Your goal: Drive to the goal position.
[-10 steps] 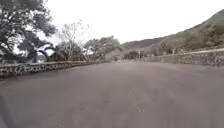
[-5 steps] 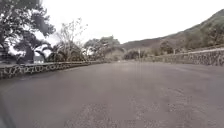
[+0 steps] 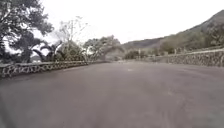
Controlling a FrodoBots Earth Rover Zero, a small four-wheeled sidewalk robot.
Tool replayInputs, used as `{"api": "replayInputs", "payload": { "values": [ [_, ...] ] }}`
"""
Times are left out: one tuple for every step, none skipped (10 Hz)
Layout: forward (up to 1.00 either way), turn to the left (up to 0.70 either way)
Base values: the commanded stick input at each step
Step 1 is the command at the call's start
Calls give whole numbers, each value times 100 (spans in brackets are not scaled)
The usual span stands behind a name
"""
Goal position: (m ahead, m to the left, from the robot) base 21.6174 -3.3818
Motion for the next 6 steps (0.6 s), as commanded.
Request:
{"api": "replayInputs", "payload": {
  "values": [
    [70, 0],
    [70, 0],
    [70, 0],
    [70, 0],
    [70, 0],
    [70, 0]
  ]
}}
